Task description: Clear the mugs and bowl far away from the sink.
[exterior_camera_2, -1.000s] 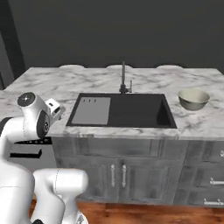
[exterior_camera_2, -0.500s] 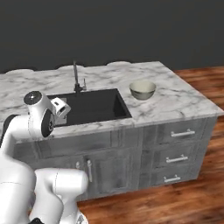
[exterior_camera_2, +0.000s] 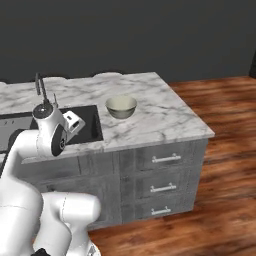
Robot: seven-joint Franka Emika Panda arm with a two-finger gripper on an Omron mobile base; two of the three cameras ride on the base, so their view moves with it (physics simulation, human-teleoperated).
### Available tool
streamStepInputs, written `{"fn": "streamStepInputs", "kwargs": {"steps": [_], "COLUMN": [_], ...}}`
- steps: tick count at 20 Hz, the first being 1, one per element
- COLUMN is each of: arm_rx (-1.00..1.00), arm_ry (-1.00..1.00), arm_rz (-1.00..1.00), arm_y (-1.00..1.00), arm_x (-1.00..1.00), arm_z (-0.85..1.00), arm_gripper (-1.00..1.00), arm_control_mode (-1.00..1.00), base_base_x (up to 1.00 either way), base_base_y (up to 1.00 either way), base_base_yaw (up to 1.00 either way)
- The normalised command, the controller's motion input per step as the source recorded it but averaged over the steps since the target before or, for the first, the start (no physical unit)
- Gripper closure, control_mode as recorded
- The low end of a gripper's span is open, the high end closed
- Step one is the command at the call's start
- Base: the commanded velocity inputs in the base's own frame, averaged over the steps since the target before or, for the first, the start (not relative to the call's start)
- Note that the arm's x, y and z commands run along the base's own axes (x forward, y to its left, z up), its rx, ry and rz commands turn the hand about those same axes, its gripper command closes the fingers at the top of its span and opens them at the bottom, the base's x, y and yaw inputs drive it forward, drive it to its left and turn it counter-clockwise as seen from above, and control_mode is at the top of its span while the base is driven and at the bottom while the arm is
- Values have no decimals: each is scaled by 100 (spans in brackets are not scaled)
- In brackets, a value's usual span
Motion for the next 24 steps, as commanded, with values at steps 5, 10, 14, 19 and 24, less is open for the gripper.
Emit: {"fn": "streamStepInputs", "kwargs": {"steps": [5, 10, 14, 19, 24], "arm_rx": [0, 0, 0, 0, 0], "arm_ry": [0, 0, 0, 0, 0], "arm_rz": [0, 0, 0, 0, 0], "arm_y": [0, 0, 0, 0, 0], "arm_x": [0, 0, 0, 0, 0], "arm_z": [0, 0, 0, 0, 0], "arm_gripper": [-100, -100, -100, -100, -100], "arm_control_mode": [100, 100, 100, 100, 100], "base_base_x": [58, 60, 67, 70, 44], "base_base_y": [-78, -55, -5, -3, -29], "base_base_yaw": [20, 24, 27, 25, 24]}}
